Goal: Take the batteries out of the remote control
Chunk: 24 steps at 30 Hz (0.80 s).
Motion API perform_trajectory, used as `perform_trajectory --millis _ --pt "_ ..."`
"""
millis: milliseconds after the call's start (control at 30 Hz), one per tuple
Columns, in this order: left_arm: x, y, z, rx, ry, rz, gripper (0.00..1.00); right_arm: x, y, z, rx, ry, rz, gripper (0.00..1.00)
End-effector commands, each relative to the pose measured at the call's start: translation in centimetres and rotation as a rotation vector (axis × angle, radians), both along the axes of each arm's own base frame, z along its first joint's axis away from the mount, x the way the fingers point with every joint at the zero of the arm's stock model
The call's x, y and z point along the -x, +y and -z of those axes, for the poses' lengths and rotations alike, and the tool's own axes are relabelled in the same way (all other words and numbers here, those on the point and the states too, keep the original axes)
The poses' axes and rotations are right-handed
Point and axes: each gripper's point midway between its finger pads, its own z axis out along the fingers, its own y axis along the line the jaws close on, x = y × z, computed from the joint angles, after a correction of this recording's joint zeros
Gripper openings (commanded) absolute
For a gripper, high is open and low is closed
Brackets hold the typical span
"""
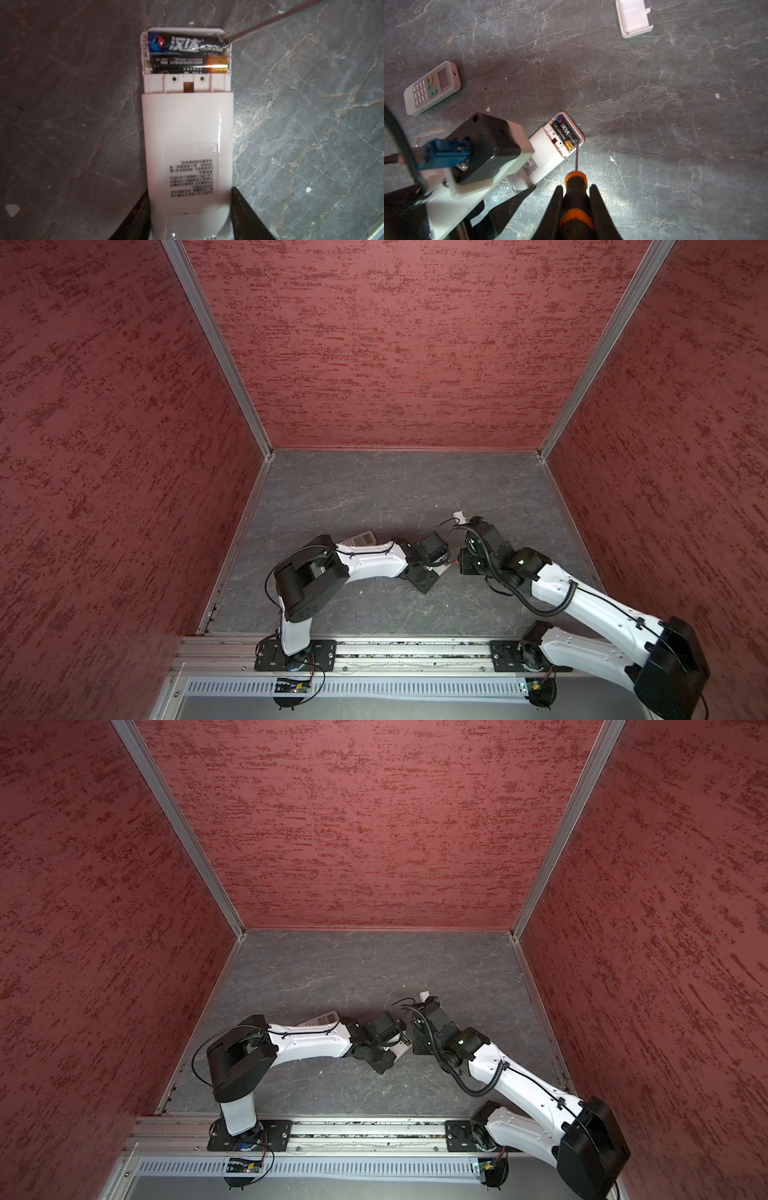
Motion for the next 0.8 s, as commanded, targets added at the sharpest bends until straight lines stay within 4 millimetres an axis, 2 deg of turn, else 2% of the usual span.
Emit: perform_trajectory --millis 0,300,767 --pt "4.2 5.1 6.0 -0.223 0.183 0.038 0.29 -2.3 3.8 -4.6 -0.203 -0.13 -0.037 0.0" --pt "4.3 5.1 6.0 -0.228 0.181 0.04 0.28 -2.7 3.7 -6.0 -0.208 -0.159 -0.03 0.0" --pt "4.3 5.2 6.1 -0.228 0.183 0.04 0.28 -2.8 3.5 -6.9 -0.212 -0.179 -0.019 0.0"
